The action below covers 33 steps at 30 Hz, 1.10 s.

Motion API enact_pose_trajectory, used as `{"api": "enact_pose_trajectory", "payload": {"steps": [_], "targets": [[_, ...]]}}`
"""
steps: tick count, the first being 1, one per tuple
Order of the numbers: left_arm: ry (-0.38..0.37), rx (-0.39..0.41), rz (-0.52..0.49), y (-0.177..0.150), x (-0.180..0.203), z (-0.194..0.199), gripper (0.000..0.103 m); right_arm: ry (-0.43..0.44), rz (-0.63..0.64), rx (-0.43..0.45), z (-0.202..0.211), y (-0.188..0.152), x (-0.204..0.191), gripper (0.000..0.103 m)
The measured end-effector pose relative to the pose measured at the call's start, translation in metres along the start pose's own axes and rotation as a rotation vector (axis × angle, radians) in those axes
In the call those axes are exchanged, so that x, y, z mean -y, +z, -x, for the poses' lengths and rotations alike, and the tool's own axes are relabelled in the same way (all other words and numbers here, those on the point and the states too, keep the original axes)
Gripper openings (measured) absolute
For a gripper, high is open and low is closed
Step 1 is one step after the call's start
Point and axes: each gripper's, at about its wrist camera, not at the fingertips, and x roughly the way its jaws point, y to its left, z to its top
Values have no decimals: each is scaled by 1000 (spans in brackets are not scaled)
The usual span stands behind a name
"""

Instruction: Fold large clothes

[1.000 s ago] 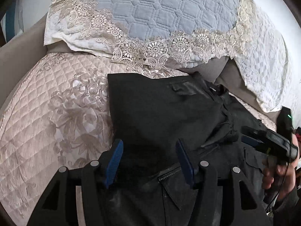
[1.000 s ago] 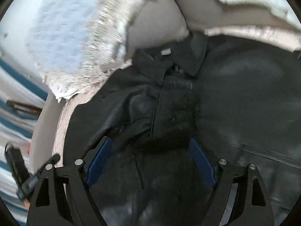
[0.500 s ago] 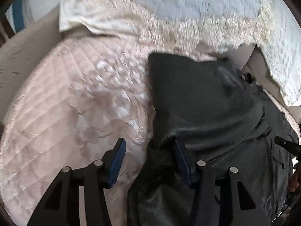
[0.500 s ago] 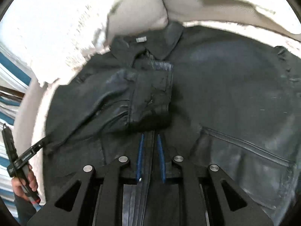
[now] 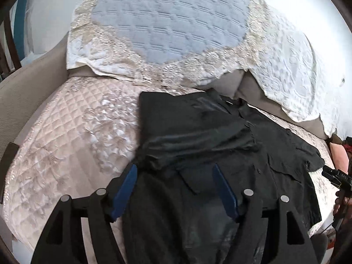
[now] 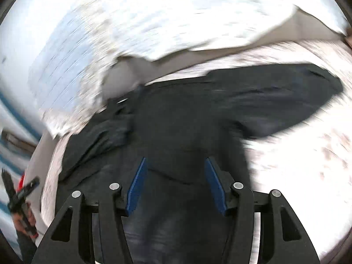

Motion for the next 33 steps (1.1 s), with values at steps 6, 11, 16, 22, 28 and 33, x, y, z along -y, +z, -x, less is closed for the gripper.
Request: {"api": "enact_pose_trajectory", "payload": {"steps": [6, 11, 16, 22, 28, 33], "targets": [[15, -39, 21, 2, 12, -25, 75, -76, -244, 80, 19, 11, 100, 59], [20, -40, 24, 3, 18, -31, 75, -111, -410, 118, 16, 24, 170, 62], [47, -49, -8, 3, 29, -38, 77, -138, -511, 170, 16, 42, 216, 62], [69, -73, -13, 1, 41, -53, 78, -120, -614, 179, 5, 58, 274, 62], [95, -83, 11, 0, 43, -60, 78, -61, -665, 212, -10, 80, 305, 62], [105, -71, 26, 2, 42, -56, 78, -65, -720, 201, -15, 99, 324, 54]]}}
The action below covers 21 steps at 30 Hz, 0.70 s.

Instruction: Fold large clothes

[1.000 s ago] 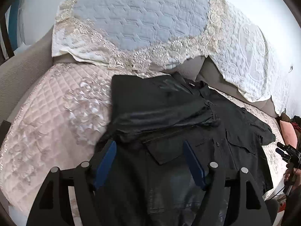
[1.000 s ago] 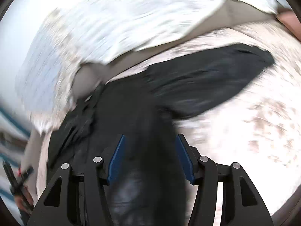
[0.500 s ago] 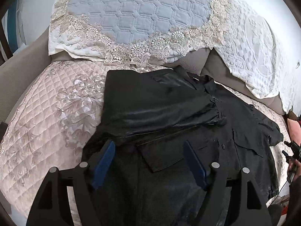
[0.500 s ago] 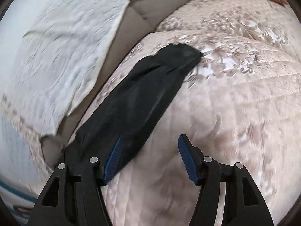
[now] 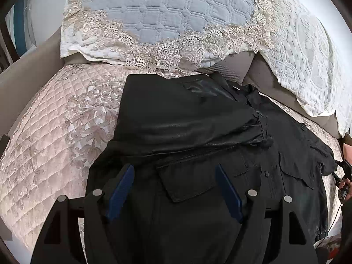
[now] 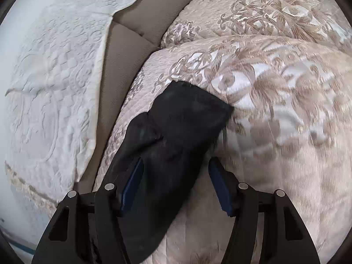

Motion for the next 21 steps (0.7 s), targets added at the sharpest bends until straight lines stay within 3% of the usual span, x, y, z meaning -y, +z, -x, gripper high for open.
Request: {"api": "enact_pose_trajectory", "payload": {"steps": [1, 2, 7, 12, 16, 21], "targets": [[2, 5, 2, 0, -1, 2, 78, -39, 12, -5, 0, 3, -5, 24], [3, 26, 1, 1, -2, 4, 78, -57, 27, -15, 3, 3, -12, 6], [4, 54, 21, 0, -12, 15, 78, 108, 209, 35, 48, -18, -89, 5], [-15, 73, 59, -6, -23, 23, 78, 305, 451, 25, 87, -90, -204, 5], [-22, 82, 82, -16, -35, 27, 78, 405, 645, -81, 74, -180, -291, 5], [-20, 94, 122, -23, -56, 29, 78, 400, 800, -289, 17, -297, -352, 10]]}}
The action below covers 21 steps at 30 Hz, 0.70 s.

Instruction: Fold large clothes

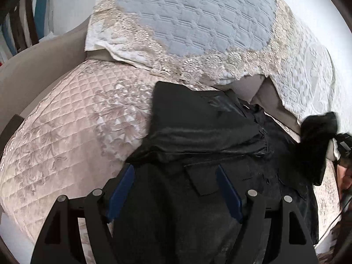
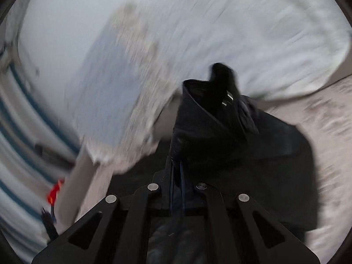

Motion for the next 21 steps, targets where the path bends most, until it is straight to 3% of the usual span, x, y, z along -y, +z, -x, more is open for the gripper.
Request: {"api": "enact_pose_trajectory", "payload": {"steps": [2, 4, 6, 7, 10, 13, 17, 21], "targets": [[1, 6, 13, 1, -8, 2, 78, -10, 85, -140, -53, -28, -27, 22], [-2, 14, 19, 2, -14, 5, 78, 34, 115, -238, -82, -57, -42, 22], [-6, 22, 19, 2, -18, 8, 78, 65, 129, -276, -86, -75, -49, 22], [-8, 22, 13, 2, -17, 8, 79, 84, 142, -264, -78, -82, -51, 23], [-35, 15, -22, 1, -6, 6, 80, 67, 130, -204, -45, -84, -36, 42], [-101, -2, -71, 4, 24, -4, 80, -55, 107, -150, -16, -80, -8, 42], [-199, -7, -168, 11, 79, -19, 80, -156, 29, -101, 13, -67, 28, 42], [-212, 8, -275, 21, 119, -36, 80, -296, -53, -66, 26, -53, 73, 42]]}}
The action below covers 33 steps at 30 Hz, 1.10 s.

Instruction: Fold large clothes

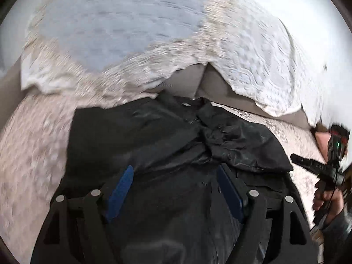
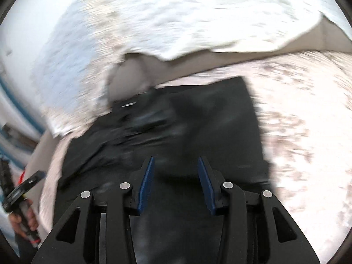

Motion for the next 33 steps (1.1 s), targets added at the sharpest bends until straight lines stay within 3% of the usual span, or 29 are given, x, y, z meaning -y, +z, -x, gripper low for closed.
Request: {"api": "enact_pose_trajectory", "payload": {"steps": [3, 6, 9, 13, 16, 21, 23, 33], "targets": [[32, -34, -27, 6, -5, -25, 80, -61, -33, 15, -5, 8, 23, 41], [137, -94, -16, 0, -36, -54, 80, -67, -49, -2, -21, 9, 36, 40], [260, -185, 40, -11, -81, -82, 78, -90, -33, -88, -52, 4, 37, 40], [323, -190, 63, -19, -117, -76, 74, -107, 30, -138, -63, 2, 24, 40], [338, -175, 125, -18, -132, -57, 74, -88, 66, -127, -48, 4, 14, 40], [300, -127, 172, -29, -144, -16, 73, -61, 70, -58, -2, -3, 11, 43], [293, -123, 171, -40, -145, -2, 74, -74, 59, -39, 15, -13, 18, 49], [213, -108, 204, -95, -124, 50, 76, -85, 11, -67, 67, -87, 24, 57]]}}
